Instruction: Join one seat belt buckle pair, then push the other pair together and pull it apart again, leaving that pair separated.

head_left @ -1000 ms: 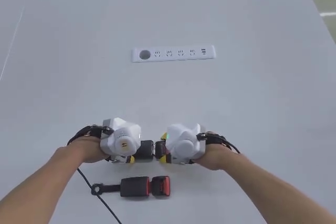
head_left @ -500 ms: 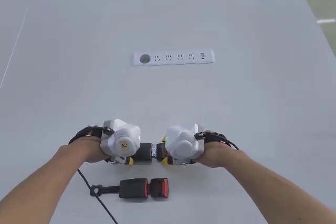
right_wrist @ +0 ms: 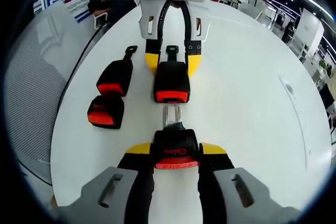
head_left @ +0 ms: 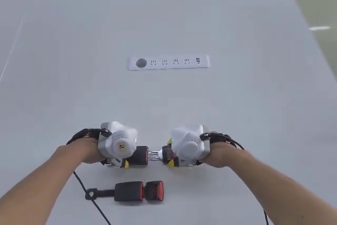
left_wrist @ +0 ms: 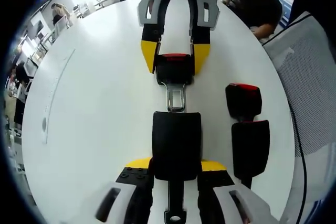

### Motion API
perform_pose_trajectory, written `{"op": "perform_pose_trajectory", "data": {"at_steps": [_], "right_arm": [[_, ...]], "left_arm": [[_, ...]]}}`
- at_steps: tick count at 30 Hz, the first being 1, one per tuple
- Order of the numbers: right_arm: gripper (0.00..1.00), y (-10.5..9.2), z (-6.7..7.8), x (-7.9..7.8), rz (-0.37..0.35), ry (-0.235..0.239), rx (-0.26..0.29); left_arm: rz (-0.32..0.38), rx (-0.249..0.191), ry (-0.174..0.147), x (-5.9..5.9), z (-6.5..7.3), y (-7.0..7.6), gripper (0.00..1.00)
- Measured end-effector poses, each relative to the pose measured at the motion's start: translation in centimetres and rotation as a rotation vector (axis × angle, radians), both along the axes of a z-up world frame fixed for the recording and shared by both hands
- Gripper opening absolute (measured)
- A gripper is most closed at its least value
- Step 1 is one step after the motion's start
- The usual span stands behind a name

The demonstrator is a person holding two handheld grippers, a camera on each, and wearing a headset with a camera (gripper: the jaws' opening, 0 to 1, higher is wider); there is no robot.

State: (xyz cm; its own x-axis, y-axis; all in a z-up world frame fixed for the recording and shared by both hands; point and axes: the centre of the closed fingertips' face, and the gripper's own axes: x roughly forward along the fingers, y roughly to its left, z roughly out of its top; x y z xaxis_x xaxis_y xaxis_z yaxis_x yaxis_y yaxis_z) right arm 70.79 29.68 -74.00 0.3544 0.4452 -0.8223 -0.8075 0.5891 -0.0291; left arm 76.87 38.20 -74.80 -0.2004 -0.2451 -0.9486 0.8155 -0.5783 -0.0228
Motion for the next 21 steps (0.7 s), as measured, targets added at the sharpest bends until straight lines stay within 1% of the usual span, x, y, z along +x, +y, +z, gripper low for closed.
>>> {"op": "perform_pose_trajectory", "data": {"at_steps": [2, 6, 16, 21], "right_arm": [[0.29, -0.6, -0.1, -0.2, -0.001, 0.007, -0.003], [0.29, -1.1, -0.1, -0.6, 0.005, 0.013, -0.012], [0.3, -1.9, -0.2, -1.3, 0.015, 0.021, -0.02], [0.3, -2.2, -0.1, -1.6, 0.014, 0.026, -0.021]], "left_arm": [[0.002, -0.001, 0.0, 0.0, 0.0, 0.0, 0.32], [0.006, 0.0, -0.002, 0.0, 0.0, 0.0, 0.33], [0.035, 0.004, -0.001, 0.0, 0.1, 0.0, 0.33], [0.036, 0.005, -0.002, 0.0, 0.0, 0.0, 0.33]]}}
